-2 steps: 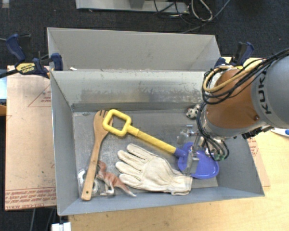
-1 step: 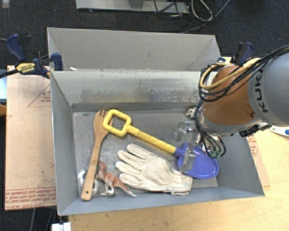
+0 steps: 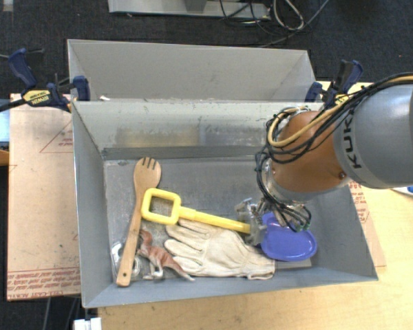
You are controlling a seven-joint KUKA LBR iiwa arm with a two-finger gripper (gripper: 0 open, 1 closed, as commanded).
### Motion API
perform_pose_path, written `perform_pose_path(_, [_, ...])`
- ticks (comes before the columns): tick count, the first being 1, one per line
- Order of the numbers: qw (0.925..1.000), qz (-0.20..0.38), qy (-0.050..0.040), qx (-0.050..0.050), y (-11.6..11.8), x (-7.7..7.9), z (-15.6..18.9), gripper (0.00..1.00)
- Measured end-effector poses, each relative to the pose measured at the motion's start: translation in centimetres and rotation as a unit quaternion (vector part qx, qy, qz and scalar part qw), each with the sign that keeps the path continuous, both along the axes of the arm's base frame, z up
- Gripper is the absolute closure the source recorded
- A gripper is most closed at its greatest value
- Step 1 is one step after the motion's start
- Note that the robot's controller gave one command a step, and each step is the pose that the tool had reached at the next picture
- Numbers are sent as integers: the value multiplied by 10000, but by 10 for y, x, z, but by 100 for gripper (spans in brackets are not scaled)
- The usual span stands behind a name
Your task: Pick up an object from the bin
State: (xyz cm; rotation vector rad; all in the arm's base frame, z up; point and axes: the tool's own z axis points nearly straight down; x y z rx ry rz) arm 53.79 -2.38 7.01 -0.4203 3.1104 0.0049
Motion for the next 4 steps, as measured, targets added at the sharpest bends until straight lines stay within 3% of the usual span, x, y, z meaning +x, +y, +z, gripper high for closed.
perform_pose_path(2, [10000, 83, 5, -2, 1, 0, 3, 100])
perform_pose_path(3, [9998, -172, -23, 4, -76, -5, 57, 100])
perform_pose_path(4, [10000, 17, -24, -7, -55, -5, 46, 100])
